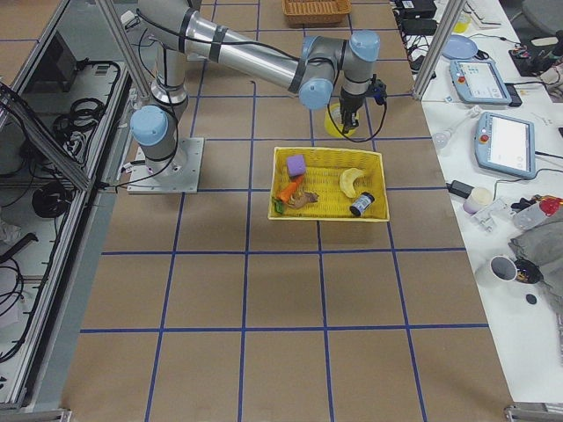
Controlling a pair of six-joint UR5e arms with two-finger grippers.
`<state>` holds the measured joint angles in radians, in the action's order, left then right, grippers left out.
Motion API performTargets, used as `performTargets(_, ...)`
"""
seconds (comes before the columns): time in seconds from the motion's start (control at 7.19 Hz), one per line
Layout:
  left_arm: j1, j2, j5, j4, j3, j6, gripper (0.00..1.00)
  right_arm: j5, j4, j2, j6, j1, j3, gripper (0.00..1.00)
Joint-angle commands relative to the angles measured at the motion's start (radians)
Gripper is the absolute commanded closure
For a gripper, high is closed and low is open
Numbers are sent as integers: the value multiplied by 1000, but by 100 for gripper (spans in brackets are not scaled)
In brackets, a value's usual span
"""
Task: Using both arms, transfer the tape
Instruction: 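Carry the tape roll to the table center and set it down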
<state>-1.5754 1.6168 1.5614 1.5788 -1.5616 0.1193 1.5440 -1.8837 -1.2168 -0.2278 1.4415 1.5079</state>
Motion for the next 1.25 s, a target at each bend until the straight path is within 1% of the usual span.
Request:
performTargets(0.0,0,0,-1,1,-2,0,0,-4,-24,51,254,184,-15,100)
performTargets(0.14,0,2,-1,0,-2,0,0,-8,-82,92,342,235,-24,100)
performTargets(0.28,0,2,-1,1,-2,0,0,-16,-81,123,435,331,-15,100)
performTargets(0.42,0,2,-1,1,-2,0,0,-16,-74,131,479,400,6,100)
performTargets(0.56,0,2,-1,1,-2,0,0,-15,-77,123,498,452,58,100)
performTargets(0.83,0,2,0,1,-2,0,0,-10,-109,86,496,476,200,100)
performTargets(0.97,0,2,0,3,-2,0,0,-16,-153,60,496,479,262,100)
performTargets(1.11,0,2,0,3,-2,0,0,-16,-160,54,498,479,282,100)
